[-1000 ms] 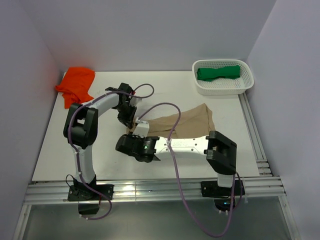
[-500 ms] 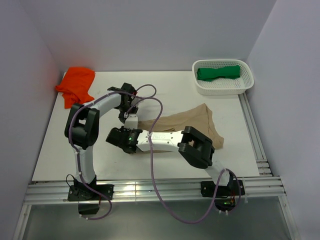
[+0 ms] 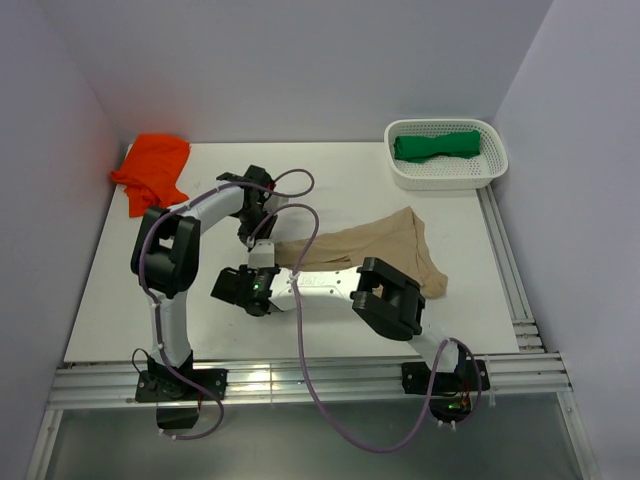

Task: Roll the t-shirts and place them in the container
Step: Roll the tshirt

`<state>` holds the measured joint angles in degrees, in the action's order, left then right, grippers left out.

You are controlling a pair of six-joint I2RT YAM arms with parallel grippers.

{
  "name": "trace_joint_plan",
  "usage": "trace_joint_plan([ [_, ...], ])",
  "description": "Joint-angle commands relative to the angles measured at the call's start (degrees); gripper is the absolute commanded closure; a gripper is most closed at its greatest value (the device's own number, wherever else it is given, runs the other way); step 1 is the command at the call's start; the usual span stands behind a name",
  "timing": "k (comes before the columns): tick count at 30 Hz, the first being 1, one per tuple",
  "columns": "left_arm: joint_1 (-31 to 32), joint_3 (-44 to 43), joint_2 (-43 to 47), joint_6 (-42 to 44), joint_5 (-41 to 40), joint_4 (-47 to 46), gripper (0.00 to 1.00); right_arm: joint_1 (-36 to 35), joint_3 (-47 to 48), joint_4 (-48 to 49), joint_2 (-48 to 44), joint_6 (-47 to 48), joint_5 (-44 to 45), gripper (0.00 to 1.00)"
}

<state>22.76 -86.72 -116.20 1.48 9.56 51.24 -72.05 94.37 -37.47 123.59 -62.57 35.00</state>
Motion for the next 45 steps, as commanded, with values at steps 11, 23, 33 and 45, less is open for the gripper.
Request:
trace_joint_plan([
  [11, 0.4, -3.3, -1.7, 0.9, -0.6, 1.3, 0.76, -1.0, 1.4, -2.7, 5.2, -1.4, -3.7, 0.58],
  [23, -3.3, -16.7, -3.1, 4.5, 14.0, 8.3, 0.33, 2.3, -25.0, 33.4, -10.1, -4.0, -14.8, 0.82],
  [33, -10.6, -12.2, 1.5, 8.3, 27.7, 9.0, 0.29, 8.9, -53.3, 74.0, -16.4, -15.0, -26.7, 0.82],
  [45, -12.0, 5.6, -0.8, 5.4, 37.6, -6.2, 0.30, 10.6, -59.8, 95.8, -8.5, -24.4, -31.8, 0.83],
])
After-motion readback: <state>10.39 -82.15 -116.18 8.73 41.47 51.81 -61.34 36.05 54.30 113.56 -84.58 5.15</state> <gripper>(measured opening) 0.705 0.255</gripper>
